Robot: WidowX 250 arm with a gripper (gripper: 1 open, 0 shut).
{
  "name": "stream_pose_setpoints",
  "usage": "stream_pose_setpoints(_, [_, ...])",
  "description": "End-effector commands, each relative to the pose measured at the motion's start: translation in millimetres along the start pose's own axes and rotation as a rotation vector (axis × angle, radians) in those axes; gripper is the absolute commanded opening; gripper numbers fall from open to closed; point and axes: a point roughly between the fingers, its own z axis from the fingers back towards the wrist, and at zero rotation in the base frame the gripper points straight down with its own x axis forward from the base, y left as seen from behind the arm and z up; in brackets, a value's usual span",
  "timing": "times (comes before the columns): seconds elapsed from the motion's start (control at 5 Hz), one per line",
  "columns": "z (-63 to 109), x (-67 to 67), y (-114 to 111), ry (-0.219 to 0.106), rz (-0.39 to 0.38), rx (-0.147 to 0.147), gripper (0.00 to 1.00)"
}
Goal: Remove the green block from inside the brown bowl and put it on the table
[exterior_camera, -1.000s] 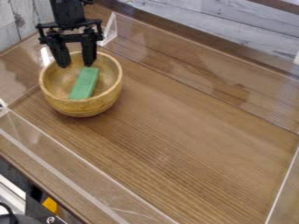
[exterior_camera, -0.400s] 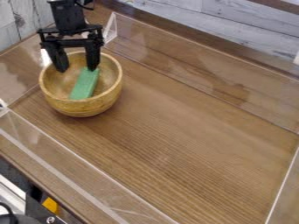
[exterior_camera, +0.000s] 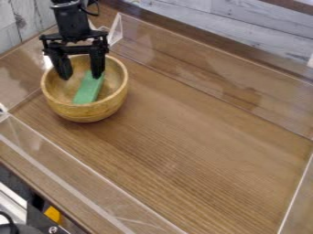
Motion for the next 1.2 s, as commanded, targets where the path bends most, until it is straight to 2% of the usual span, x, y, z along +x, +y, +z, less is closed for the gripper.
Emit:
stream_pose_setpoints(0.0, [21.0, 0.8, -3, -0.082, -0.012, 0.016, 1.0])
stream_pose_setpoints(1.0, [3.8, 4.8, -3, -0.087, 0.004, 0.029, 1.0])
